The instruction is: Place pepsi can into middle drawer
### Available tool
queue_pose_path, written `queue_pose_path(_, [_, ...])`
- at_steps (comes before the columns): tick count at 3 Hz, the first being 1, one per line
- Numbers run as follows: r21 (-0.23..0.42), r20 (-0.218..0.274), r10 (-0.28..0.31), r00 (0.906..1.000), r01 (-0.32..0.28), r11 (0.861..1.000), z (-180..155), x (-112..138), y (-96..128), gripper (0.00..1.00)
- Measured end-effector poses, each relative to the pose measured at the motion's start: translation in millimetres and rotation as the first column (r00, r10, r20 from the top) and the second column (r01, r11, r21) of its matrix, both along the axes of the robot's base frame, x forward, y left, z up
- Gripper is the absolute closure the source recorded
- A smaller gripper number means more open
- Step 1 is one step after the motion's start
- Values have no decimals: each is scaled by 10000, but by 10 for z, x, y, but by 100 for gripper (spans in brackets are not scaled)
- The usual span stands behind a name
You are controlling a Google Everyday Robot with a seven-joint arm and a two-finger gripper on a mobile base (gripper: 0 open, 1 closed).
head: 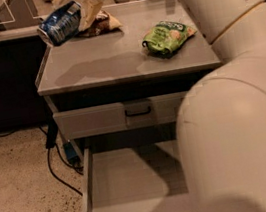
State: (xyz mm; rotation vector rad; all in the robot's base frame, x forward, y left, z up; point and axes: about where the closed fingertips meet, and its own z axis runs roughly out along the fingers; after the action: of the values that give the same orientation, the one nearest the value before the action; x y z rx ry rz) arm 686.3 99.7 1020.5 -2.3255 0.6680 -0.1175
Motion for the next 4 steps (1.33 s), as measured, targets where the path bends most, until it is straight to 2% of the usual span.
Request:
queue_pose_path(1, [302, 458, -370, 9983, 357, 9989, 301, -635, -184, 100])
queue_pose_path(3, [347, 354, -647, 9973, 635, 9974, 50, -664, -340, 100])
queue_pose_path(4, [230, 210, -863, 9960, 858, 9960, -244, -704, -464, 100])
